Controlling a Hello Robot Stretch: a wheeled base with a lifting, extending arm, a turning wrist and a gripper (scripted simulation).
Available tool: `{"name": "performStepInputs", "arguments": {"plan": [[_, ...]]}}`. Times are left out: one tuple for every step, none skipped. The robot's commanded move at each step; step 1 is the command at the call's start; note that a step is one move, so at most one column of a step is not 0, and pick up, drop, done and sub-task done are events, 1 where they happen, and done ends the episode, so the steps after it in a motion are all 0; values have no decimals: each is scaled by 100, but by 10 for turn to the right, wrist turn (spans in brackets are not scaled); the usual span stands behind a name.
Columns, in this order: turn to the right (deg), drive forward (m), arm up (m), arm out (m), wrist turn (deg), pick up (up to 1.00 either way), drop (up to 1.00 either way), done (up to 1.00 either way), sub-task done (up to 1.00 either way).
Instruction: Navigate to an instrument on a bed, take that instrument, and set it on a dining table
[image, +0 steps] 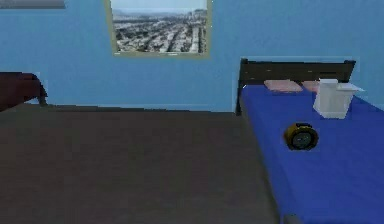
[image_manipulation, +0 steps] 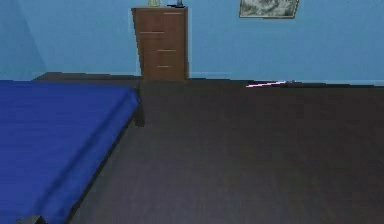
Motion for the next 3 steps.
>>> {"name": "performStepInputs", "arguments": {"plan": [[0, 55, 0, 0, 0, 0, 0, 0, 0], [-390, 0, 0, 0, 0, 0, 0, 0, 0], [450, 0, 0, 0, 0, 0, 0, 0, 0]]}}
